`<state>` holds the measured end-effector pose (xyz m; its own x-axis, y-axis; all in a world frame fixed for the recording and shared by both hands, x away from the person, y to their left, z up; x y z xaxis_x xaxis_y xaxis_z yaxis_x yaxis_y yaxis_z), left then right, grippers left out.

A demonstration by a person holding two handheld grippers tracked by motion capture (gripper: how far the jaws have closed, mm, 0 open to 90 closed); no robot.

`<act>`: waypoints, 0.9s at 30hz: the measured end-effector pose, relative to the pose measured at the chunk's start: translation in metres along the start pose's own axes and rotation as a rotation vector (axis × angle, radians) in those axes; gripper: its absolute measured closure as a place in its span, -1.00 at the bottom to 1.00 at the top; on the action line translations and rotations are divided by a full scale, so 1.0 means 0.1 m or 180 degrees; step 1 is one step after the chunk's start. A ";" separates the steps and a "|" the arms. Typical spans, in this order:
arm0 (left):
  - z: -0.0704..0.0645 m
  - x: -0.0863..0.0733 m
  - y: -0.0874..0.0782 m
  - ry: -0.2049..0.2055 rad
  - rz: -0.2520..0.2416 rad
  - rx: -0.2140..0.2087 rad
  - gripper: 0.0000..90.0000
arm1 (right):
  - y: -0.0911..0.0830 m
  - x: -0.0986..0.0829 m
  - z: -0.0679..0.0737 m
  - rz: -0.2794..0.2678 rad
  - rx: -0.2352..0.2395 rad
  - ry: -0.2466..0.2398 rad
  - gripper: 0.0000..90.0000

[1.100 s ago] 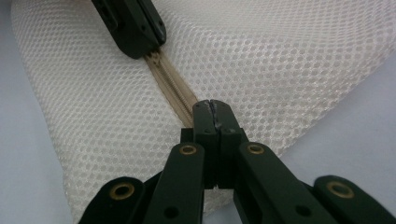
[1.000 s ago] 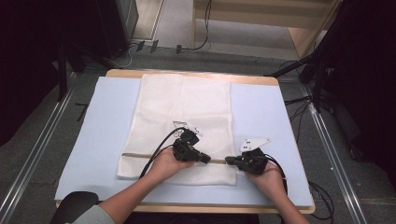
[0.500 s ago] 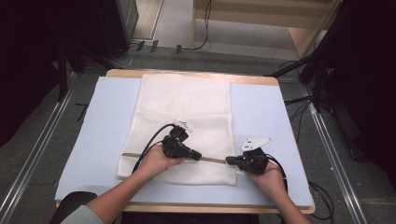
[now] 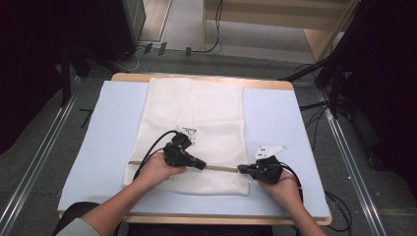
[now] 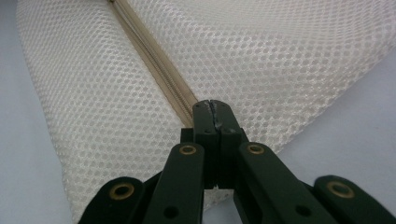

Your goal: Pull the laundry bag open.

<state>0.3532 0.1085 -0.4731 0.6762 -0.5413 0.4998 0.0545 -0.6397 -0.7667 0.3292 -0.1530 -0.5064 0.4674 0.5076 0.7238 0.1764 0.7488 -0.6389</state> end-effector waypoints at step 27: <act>0.28 -0.28 -0.45 -0.0116 -0.0058 0.0012 0.98 | -0.01 -0.01 -0.02 -0.0004 0.0022 0.0029 1.00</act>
<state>0.3525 0.1674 -0.4639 0.7014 -0.5092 0.4988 0.0699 -0.6473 -0.7590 0.3302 -0.1550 -0.5066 0.4750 0.5029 0.7222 0.1709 0.7523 -0.6363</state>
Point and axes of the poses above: each handheld gripper's, and its own axes: y roughly forward along the jaws, x roughly out of its top, z roughly to its left, the point moved 4 cm from there along y, roughly forward along the jaws, and after that the axes turned 8 degrees about x, right-handed, at the moved point
